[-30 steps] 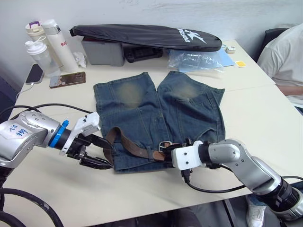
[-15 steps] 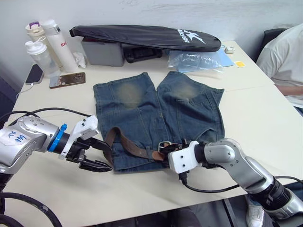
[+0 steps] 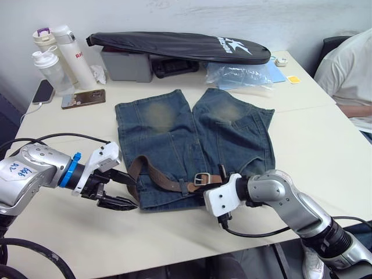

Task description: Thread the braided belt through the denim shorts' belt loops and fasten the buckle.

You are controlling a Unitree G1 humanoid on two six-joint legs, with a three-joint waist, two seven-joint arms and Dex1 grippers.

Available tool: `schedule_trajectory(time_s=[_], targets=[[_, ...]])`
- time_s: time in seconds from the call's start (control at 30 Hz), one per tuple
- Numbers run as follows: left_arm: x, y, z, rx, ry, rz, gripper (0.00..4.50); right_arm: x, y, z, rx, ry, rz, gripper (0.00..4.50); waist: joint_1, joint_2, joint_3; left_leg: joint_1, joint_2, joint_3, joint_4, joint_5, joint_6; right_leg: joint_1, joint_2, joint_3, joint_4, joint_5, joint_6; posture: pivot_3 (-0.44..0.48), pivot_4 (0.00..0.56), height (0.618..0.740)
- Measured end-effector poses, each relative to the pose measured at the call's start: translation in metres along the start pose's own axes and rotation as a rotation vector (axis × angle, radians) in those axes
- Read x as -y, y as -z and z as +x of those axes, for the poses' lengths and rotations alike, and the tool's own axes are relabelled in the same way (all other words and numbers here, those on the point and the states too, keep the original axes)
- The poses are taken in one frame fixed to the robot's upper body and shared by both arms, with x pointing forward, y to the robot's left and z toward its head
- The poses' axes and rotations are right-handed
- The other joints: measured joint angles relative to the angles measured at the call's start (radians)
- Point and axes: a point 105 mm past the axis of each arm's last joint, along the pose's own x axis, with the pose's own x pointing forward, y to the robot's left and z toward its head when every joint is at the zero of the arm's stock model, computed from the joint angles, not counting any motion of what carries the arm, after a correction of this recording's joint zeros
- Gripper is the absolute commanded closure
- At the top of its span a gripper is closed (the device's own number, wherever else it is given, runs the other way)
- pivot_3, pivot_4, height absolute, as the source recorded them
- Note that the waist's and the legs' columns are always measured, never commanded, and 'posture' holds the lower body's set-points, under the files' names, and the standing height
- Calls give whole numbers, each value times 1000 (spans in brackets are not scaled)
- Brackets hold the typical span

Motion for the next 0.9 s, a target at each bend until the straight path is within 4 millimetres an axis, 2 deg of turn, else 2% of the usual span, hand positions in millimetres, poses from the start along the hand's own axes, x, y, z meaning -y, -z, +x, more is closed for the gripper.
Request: schedule_trajectory(time_s=[0.17, 0.4, 0.53, 0.67, 0.77, 0.9], targets=[[-1, 1, 1, -1, -3, 3, 0, 1, 1, -2, 10, 2, 16, 4437, 0, 0, 0, 0, 0, 0, 1, 0, 0, 0, 0, 1, 1, 0, 0, 0, 150, 740], [0, -1, 9, 24, 15, 14, 0, 10, -7, -15, 41, 29, 92, 4437, 0, 0, 0, 0, 0, 0, 3, 0, 0, 0, 1, 2, 3, 0, 0, 0, 150, 740], [3, -3, 12, 32, 29, 27, 0, 12, -11, -20, 65, 28, 153, 3104, 0, 0, -1, 0, 1, 0, 3, 0, 1, 0, 1, 2, 4, 0, 0, 0, 150, 740], [5, -5, 17, 42, 47, 41, 0, 4, -8, -21, 52, 0, 195, 1230, 1, 0, -1, 0, 1, 0, 4, -1, 1, 0, 0, 2, 4, 0, 0, 0, 150, 740], [5, -5, 18, 38, 44, 38, 0, -9, -3, -20, 27, -49, 227, 1230, 0, 0, -1, 0, 0, 0, 5, -2, 3, 1, 1, 3, 4, 0, 0, 0, 150, 740], [5, -4, 18, 32, 39, 39, 0, -11, -2, -19, 23, -66, 248, 1230, 0, 0, -2, 0, 0, 0, 5, -2, 3, 1, 3, 6, 4, 0, 0, 0, 150, 740]])
